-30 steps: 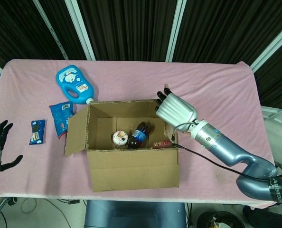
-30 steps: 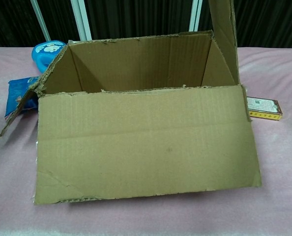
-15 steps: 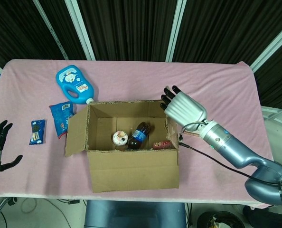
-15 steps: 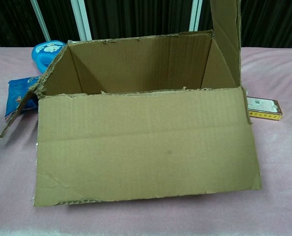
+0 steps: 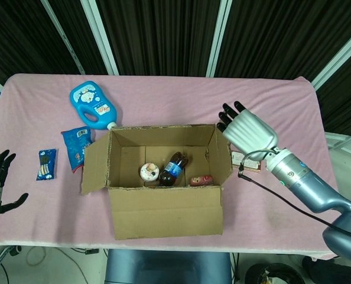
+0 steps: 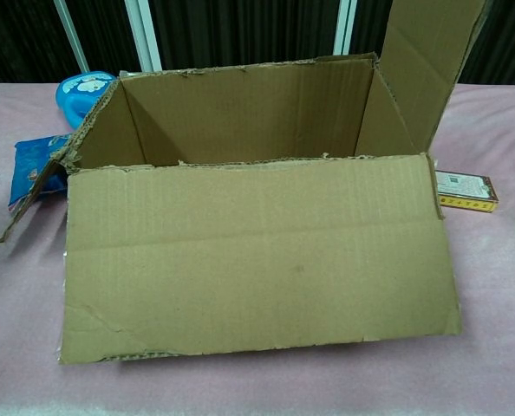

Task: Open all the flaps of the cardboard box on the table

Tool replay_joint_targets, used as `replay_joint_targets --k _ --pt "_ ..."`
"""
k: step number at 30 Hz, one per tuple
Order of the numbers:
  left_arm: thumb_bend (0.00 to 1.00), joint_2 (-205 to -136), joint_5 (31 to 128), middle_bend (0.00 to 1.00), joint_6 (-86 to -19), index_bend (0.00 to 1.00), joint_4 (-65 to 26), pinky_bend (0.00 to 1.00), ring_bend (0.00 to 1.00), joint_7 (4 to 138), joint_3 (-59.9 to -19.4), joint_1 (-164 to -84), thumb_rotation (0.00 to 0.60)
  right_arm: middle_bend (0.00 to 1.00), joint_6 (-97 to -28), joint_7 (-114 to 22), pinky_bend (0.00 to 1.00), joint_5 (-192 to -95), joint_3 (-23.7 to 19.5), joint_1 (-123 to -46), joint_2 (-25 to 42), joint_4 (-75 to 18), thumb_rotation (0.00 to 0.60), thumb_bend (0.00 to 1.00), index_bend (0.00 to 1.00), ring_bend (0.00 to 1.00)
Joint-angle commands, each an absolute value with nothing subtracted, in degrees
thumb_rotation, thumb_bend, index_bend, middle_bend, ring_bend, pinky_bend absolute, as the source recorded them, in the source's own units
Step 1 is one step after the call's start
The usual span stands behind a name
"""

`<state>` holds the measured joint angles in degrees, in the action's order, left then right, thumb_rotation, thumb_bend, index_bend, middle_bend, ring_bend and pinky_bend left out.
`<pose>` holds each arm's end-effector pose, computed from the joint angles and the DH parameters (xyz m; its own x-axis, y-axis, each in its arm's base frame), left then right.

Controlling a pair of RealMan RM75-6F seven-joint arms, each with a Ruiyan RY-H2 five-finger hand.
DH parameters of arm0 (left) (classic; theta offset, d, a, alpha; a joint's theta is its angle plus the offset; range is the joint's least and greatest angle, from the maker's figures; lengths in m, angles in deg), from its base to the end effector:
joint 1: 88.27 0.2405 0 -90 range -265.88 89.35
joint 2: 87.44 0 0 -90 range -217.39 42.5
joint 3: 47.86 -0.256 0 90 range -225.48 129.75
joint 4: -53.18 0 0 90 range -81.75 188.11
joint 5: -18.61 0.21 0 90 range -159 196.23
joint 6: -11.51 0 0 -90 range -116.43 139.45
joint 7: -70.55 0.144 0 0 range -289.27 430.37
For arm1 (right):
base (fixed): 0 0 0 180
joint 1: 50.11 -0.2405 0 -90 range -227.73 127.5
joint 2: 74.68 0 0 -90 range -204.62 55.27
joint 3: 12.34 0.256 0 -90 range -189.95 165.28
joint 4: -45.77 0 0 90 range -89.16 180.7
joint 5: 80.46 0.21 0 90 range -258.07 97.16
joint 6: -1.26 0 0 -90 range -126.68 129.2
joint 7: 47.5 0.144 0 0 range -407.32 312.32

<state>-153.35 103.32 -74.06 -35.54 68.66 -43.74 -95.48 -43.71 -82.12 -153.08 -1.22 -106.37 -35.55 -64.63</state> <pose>-0.3134 0.1994 0.1608 0.3891 -0.0472 0.9200 0.9204 -0.0220 -0.3904 -0.0538 -0.3573 0.2011 0.8788 0.2681 0.3948 -0.2067 -0.5318 0.8212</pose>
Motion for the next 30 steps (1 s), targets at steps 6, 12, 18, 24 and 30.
replay_joint_targets --k 6,12,18,24,30 --pt "0.17 -153.4 103.3 0.00 -74.0 0.00 -35.5 0.00 0.00 68.7 -43.7 -95.5 0.600 0.25 -44.4 -80.4 0.26 -155.4 -2.1 -103.3 -37.8 -64.8 0.600 0.86 0.33 0.16" --pt "0.17 -153.4 103.4 0.00 -74.1 0.00 -35.4 0.00 0.00 68.9 -43.6 -95.4 0.600 0.23 -44.5 -80.2 0.25 -156.1 -2.7 -101.4 -38.6 -63.6 0.600 0.85 0.33 0.14" --pt "0.17 -153.5 103.5 0.00 -74.1 0.00 -35.4 0.00 0.00 69.2 -43.7 -95.5 0.600 0.22 -45.4 -79.0 0.25 -156.3 -3.7 -98.6 -38.8 -62.5 0.600 0.85 0.32 0.14" --pt "0.18 -153.5 103.7 0.00 -74.2 0.00 -35.3 0.00 0.00 69.6 -43.7 -95.4 0.600 0.22 -48.6 -77.9 0.25 -157.1 -5.2 -94.6 -36.7 -61.8 0.600 0.81 0.31 0.13" --pt "0.18 -153.6 103.4 0.00 -74.2 0.00 -35.1 0.00 0.00 70.5 -43.6 -95.4 0.600 0.19 -59.6 -76.0 0.24 -156.3 -6.5 -86.8 -31.2 -62.5 0.600 0.59 0.23 0.12"
